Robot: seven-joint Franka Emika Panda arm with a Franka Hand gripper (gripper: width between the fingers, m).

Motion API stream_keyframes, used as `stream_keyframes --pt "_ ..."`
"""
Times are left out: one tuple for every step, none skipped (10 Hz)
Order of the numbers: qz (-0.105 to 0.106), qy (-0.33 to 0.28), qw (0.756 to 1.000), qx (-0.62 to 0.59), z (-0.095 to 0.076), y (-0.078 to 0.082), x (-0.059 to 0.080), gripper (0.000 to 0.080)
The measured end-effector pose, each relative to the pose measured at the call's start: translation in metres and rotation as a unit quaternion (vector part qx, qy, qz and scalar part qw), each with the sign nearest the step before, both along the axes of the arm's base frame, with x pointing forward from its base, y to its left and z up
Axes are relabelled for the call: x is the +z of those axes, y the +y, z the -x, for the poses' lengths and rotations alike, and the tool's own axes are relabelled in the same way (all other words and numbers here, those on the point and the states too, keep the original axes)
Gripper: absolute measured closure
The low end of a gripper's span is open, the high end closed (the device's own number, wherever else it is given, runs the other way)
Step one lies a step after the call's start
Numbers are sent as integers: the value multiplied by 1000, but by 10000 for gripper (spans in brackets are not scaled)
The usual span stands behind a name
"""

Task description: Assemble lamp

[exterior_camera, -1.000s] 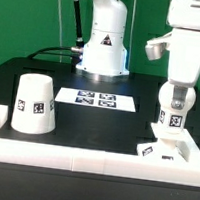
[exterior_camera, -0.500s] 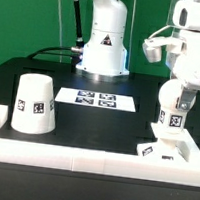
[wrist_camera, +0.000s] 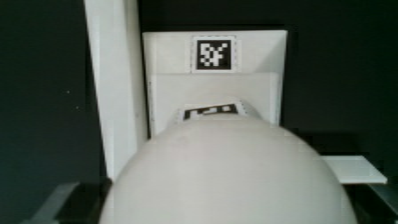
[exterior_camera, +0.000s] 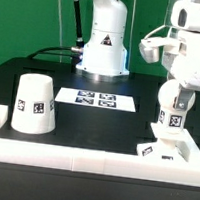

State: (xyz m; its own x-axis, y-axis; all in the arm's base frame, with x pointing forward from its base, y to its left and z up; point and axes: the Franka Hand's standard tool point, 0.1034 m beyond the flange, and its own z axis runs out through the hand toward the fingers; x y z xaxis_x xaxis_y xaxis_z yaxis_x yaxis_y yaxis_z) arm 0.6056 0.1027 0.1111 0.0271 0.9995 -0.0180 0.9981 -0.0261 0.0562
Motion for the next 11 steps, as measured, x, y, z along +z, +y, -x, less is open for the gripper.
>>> stream_keyframes --pt "0 2 1000 -7 0 -2 0 222" --pt "-2 9 998 -56 1 -7 0 222" --pt "-5 8 993 -115 2 -7 0 222" --pt "-6 7 989 -150 2 -6 -1 220" --pt "-12 7 976 -219 2 -5 -1 220" --pt "-15 6 961 -276 2 -4 -1 220" --pt "-18 4 949 -315 2 -5 -1 220" --pt "-19 3 936 -350 2 -4 -1 220" --pt "-21 2 927 -373 2 -2 -1 220" --pt "-23 -1 922 -386 1 -2 -1 220" --pt "-25 -1 910 -414 1 -2 -1 220"
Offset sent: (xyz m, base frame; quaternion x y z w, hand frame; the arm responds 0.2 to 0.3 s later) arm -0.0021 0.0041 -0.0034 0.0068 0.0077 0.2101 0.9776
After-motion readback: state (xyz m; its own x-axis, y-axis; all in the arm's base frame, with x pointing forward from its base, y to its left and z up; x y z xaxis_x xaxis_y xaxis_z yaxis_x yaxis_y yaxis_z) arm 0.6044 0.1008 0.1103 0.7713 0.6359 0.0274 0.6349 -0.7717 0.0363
